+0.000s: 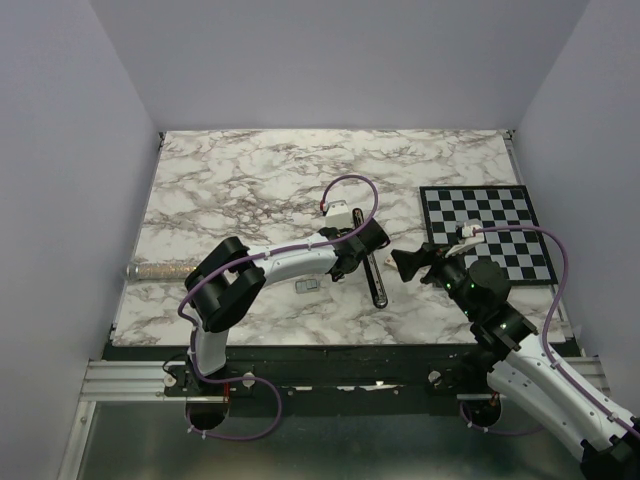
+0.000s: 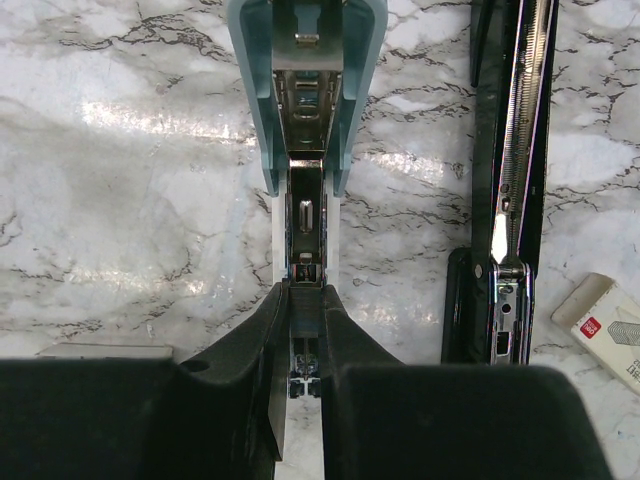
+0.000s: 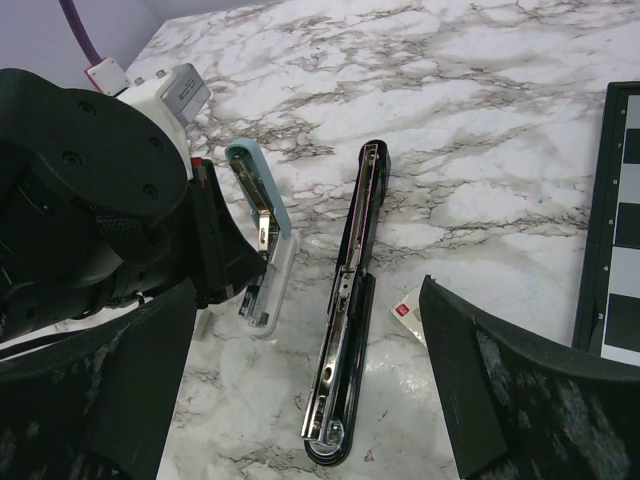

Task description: Load the staples into the stapler

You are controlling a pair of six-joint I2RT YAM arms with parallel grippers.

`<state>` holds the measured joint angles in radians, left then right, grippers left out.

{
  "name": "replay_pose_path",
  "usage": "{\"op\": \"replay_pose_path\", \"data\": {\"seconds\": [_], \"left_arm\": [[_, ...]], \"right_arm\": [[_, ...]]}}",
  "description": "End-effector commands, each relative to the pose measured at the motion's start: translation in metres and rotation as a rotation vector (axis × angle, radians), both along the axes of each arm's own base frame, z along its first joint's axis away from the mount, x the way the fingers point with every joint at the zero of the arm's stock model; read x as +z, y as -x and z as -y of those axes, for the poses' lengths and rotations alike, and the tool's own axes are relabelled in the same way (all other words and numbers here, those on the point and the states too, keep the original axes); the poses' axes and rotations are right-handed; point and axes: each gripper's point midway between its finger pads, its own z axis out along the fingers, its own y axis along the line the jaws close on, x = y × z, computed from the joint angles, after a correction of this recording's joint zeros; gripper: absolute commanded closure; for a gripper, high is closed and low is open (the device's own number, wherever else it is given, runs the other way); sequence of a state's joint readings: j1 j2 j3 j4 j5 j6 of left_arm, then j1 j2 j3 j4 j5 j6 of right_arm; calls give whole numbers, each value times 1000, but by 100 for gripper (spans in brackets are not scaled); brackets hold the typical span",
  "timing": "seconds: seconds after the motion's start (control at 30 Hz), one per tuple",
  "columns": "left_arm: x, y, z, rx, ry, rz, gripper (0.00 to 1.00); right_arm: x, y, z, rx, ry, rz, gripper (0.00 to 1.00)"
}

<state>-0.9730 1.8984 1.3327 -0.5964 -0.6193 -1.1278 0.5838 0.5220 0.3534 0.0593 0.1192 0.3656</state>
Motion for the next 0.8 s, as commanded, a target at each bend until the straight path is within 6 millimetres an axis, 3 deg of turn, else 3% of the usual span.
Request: {"op": "replay_pose_path", "data": {"seconds": [0.0,0.43,0.77], "left_arm": [[4,3,-7,9,-28,12,89],[-3,8,0,-23,-28,-18,89],[-3,11,1,-32,-32,-30,83]], "right_arm": [[-4,0,4,-20,13,1,0],[-3,0,3,-17,11,3,0],[-4,0,3,-17,10,2,0]]}}
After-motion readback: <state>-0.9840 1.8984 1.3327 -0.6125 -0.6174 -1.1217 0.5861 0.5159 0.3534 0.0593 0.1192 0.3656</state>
